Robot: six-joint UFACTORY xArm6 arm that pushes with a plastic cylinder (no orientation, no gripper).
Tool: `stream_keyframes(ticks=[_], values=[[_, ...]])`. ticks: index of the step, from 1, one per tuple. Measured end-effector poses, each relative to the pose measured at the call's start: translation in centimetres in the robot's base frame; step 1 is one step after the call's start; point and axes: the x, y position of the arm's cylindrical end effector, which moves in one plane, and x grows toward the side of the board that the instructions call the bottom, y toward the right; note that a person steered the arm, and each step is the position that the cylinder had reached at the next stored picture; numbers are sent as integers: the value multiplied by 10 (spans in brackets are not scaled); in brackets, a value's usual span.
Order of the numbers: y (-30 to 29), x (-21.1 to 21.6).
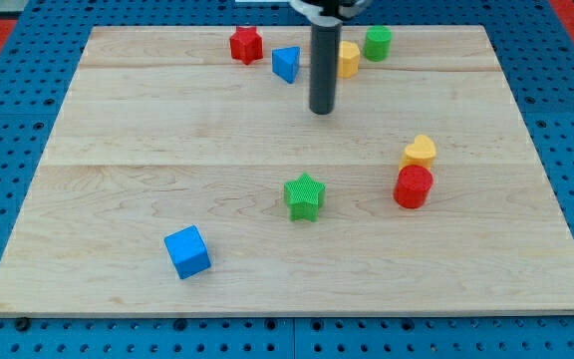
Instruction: Move your arm to the top right
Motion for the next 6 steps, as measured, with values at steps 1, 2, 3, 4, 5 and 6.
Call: stream_keyframes(ticks=[1,2,3,4,5,6], values=[[80,2],[172,-19],[214,-91],[215,-167],[208,-168],[162,-168]])
